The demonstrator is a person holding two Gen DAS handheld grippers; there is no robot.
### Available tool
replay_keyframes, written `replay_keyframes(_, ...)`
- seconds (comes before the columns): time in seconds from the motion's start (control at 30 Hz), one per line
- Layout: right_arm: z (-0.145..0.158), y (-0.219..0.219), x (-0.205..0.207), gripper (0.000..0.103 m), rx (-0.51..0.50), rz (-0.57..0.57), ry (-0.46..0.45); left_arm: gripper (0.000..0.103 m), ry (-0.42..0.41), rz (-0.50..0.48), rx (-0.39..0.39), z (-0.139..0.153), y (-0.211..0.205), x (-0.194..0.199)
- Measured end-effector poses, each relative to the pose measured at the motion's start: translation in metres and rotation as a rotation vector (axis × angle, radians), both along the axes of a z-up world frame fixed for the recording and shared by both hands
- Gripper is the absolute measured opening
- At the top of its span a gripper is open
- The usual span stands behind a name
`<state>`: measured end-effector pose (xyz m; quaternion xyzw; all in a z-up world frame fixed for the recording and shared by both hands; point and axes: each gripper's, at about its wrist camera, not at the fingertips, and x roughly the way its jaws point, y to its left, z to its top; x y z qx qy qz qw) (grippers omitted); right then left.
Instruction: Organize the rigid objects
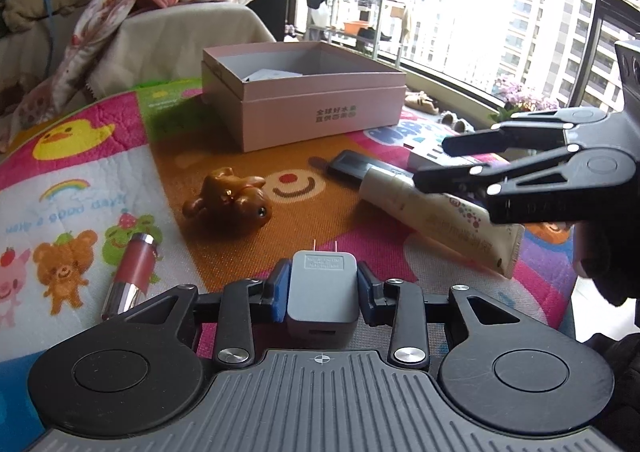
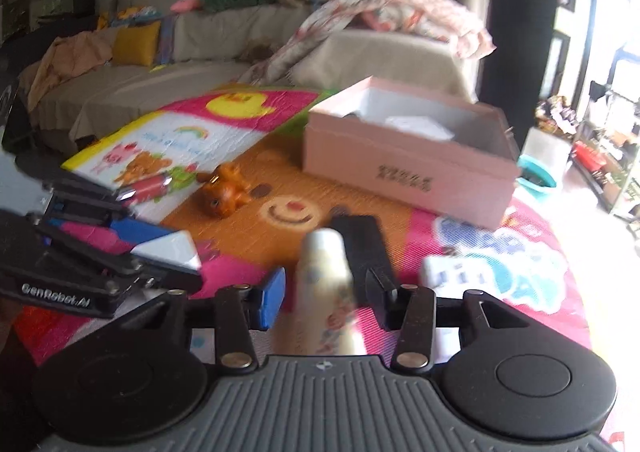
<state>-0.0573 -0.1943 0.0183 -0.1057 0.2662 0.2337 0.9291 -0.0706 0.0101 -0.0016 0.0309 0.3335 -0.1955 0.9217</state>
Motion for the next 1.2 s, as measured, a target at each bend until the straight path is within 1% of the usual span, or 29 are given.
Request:
replay_keyframes(0.03, 0.002, -0.006, 0.001, 0.056, 0.000, -0.032, -0.022, 0.039, -0.002, 0.001, 0.000, 0.000, -0.001, 0.000)
replay_keyframes(0.1, 0.003, -0.018, 0.006, 0.060, -0.013, -0.101, -0.044, 0.038, -0.005, -0.001, 0.007, 0.000, -0.003, 0.000)
replay_keyframes(0.13, 0.001, -0.023, 0.011, 0.060, -0.017, -0.129, -0.035, 0.038, -0.008, -0.002, 0.011, 0.000, -0.003, -0.001)
replay_keyframes(0.23, -0.008, -0.039, 0.027, 0.060, 0.000, -0.172, 0.049, 0.038, -0.009, -0.002, 0.010, -0.001, -0.003, -0.001)
replay_keyframes(0.33, -0.019, -0.045, 0.039, 0.060, 0.020, -0.198, 0.108, 0.038, -0.010, 0.000, 0.009, -0.001, -0.003, -0.001)
replay_keyframes(0.4, -0.023, -0.045, 0.043, 0.060, 0.037, -0.194, 0.124, 0.038, -0.012, 0.001, 0.013, -0.001, -0.004, -0.002)
replay_keyframes(0.5, -0.022, -0.041, 0.039, 0.047, 0.013, -0.156, 0.117, 0.038, -0.013, 0.007, 0.011, 0.000, -0.003, -0.003)
replay_keyframes(0.6, -0.019, -0.040, 0.030, 0.047, -0.024, -0.117, 0.126, 0.038, -0.012, -0.007, 0.040, 0.002, -0.005, -0.006)
replay_keyframes(0.67, -0.014, -0.043, 0.022, 0.047, -0.046, -0.081, 0.146, 0.037, 0.000, -0.041, 0.054, 0.004, -0.007, -0.007)
replay_keyframes(0.73, -0.005, -0.050, 0.015, 0.047, -0.040, -0.064, 0.157, 0.037, 0.020, -0.077, 0.020, 0.010, -0.007, -0.005)
replay_keyframes(0.8, 0.012, -0.059, 0.011, 0.047, -0.010, -0.065, 0.131, 0.037, 0.024, -0.114, -0.035, 0.026, -0.008, 0.004)
replay_keyframes(0.83, 0.023, -0.063, 0.011, 0.047, 0.011, -0.072, 0.106, 0.037, -0.001, -0.129, -0.048, 0.039, -0.009, 0.010)
replay_keyframes(0.9, 0.047, -0.069, 0.015, 0.047, 0.055, -0.087, 0.040, 0.037, -0.086, -0.143, -0.042, 0.069, -0.013, 0.025)
replay_keyframes(0.93, 0.061, -0.070, 0.020, 0.047, 0.070, -0.098, -0.005, 0.037, -0.142, -0.141, -0.039, 0.090, -0.015, 0.038)
replay_keyframes(0.97, 0.075, -0.070, 0.025, 0.047, 0.074, -0.113, -0.062, 0.037, -0.181, -0.136, -0.043, 0.105, -0.016, 0.050)
replay_keyframes(1.03, 0.098, -0.064, 0.040, 0.047, 0.070, -0.130, -0.168, 0.037, -0.245, -0.098, -0.062, 0.132, -0.018, 0.087)
replay_keyframes(1.1, 0.111, -0.055, 0.065, 0.047, 0.074, -0.146, -0.206, 0.037, -0.248, -0.049, -0.063, 0.141, -0.021, 0.126)
replay_keyframes(1.17, 0.113, -0.045, 0.091, 0.047, 0.071, -0.166, -0.204, 0.037, -0.231, 0.000, -0.072, 0.138, -0.024, 0.166)
replay_keyframes(1.2, 0.111, -0.042, 0.103, 0.047, 0.071, -0.177, -0.193, 0.037, -0.214, 0.014, -0.089, 0.133, -0.024, 0.180)
